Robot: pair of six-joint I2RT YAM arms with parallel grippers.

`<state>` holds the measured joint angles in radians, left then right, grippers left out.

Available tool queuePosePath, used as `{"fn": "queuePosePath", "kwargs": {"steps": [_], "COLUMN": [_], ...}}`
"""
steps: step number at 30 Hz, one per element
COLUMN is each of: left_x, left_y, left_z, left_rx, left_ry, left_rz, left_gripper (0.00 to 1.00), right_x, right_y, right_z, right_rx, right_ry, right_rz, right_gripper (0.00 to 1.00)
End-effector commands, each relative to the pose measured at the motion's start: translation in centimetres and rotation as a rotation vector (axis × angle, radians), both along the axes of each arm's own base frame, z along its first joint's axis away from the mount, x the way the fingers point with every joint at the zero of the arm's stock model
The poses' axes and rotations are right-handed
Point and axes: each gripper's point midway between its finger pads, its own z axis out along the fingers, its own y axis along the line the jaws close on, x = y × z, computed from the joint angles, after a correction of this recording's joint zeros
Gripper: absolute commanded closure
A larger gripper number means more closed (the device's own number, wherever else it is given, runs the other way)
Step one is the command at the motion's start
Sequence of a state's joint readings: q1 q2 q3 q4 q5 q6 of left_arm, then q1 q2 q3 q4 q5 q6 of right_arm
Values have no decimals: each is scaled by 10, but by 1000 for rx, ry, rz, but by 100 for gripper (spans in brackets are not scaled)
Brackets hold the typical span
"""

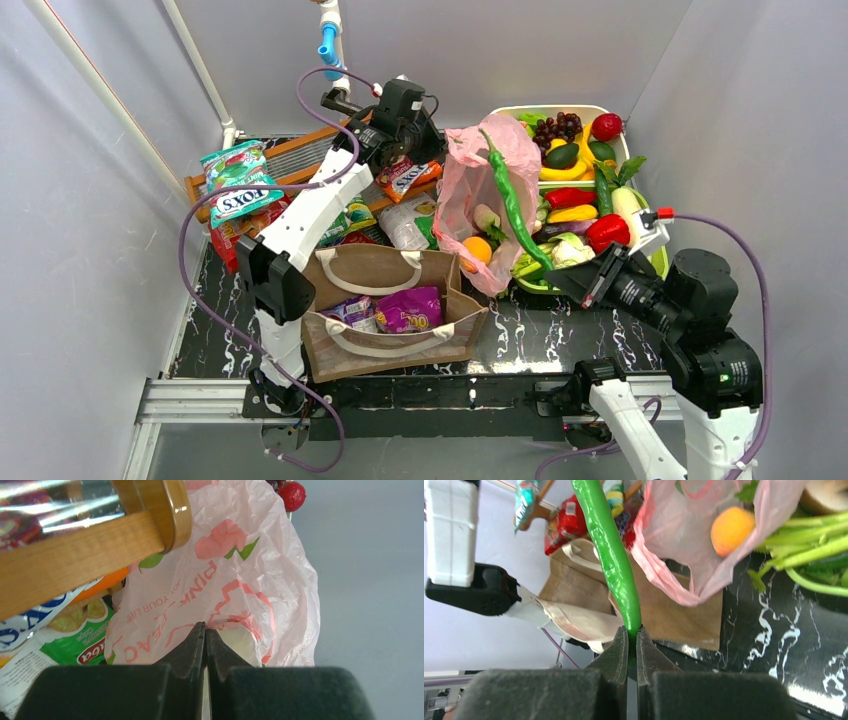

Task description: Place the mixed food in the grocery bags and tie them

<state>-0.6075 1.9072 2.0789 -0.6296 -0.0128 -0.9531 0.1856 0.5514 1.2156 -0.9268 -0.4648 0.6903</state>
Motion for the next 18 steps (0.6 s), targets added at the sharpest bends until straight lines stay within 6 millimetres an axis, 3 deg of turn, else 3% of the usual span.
{"fn": "queuePosePath", "kwargs": {"steps": [1, 8, 13, 18], "left_x": [6, 12, 12, 15], "left_y": [-5, -16, -16, -9], "left_z": [10, 10, 14, 20], "left_rx": [-37, -67, -73, -74], "left_ry": [4, 14, 3, -18], "left_rz": [-11, -25, -28, -22], "left_gripper": [100, 100, 100, 100], "right_x": [-20, -33, -30, -41], "right_y": [1, -10, -10, -13], "right_z": [-32, -68, -81, -101], "right_rx": [-40, -90, -58, -90], "right_ry": [73, 188, 277, 324], "right_rz": [60, 11, -39, -26], "right_gripper": [99, 99, 99, 99]}}
